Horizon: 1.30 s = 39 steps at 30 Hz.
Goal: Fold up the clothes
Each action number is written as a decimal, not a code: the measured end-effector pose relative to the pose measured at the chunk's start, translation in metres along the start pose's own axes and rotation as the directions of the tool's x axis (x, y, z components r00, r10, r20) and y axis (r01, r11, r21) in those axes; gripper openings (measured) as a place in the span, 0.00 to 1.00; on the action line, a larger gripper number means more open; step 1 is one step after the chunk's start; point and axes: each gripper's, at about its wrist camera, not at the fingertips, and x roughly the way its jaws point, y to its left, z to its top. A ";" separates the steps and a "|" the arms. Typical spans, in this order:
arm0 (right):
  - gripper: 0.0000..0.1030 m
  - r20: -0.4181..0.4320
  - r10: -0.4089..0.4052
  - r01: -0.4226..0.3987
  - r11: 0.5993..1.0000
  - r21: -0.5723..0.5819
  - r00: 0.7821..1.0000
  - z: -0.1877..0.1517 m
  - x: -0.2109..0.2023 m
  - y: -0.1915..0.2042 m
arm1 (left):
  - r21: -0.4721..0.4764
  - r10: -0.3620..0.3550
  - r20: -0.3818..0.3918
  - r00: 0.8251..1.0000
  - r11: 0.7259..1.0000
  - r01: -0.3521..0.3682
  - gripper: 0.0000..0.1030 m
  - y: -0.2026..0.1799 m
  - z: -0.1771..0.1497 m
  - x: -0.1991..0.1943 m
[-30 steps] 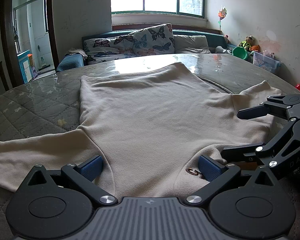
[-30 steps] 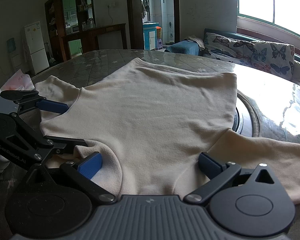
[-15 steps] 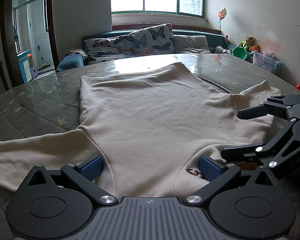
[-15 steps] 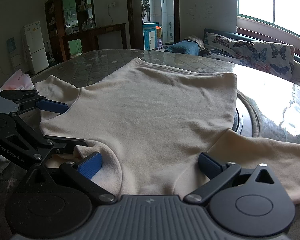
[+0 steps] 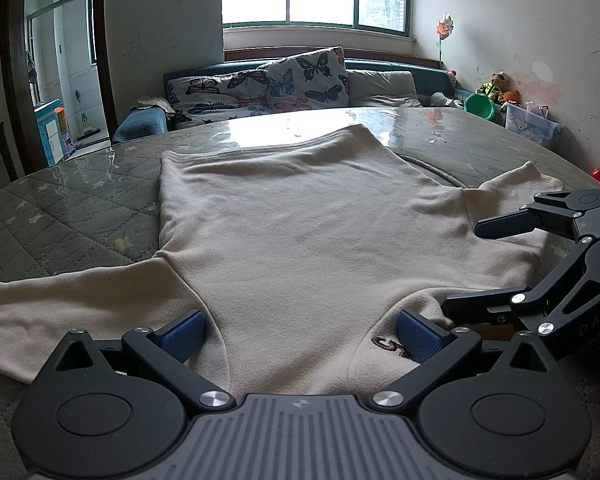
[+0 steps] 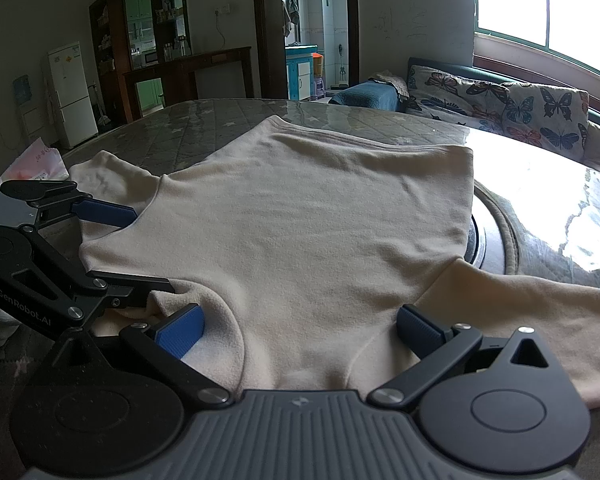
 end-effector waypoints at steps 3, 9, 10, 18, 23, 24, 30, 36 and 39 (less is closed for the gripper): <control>1.00 0.000 0.000 0.000 1.000 0.000 1.000 0.000 0.000 0.000 | 0.000 0.000 0.000 1.000 1.000 0.000 1.00 0.000 0.000 0.000; 1.00 0.000 0.000 0.000 1.000 0.000 1.000 0.000 0.000 0.000 | 0.000 0.000 0.000 1.000 1.000 0.000 1.00 0.000 0.000 0.000; 1.00 0.000 0.000 0.000 1.000 0.000 1.000 0.000 0.000 0.000 | 0.000 -0.001 0.000 1.000 1.000 0.001 1.00 0.000 0.000 0.000; 1.00 0.000 0.000 0.000 1.000 0.000 1.000 0.000 0.000 -0.001 | 0.000 -0.001 0.000 1.000 1.000 0.001 1.00 0.000 0.000 0.000; 1.00 0.000 -0.001 0.001 1.000 -0.001 1.000 0.000 0.000 0.000 | 0.000 -0.001 0.000 1.000 1.000 0.001 1.00 0.001 0.000 0.000; 1.00 0.000 -0.002 0.002 1.000 -0.001 1.000 0.000 0.000 0.000 | 0.000 -0.001 0.000 1.000 1.000 0.001 1.00 0.001 0.000 0.000; 1.00 -0.001 -0.007 0.007 1.000 -0.006 1.000 0.000 0.000 0.001 | 0.000 -0.001 0.000 1.000 1.000 0.001 1.00 0.001 0.000 0.000; 1.00 -0.001 -0.007 0.007 1.000 -0.007 1.000 0.000 -0.001 0.001 | 0.000 -0.002 0.000 1.000 1.000 0.002 1.00 0.001 0.000 0.000; 1.00 -0.001 -0.007 0.007 1.000 -0.007 1.000 0.000 0.000 0.001 | 0.000 -0.002 0.000 1.000 1.000 0.002 1.00 0.001 0.000 0.000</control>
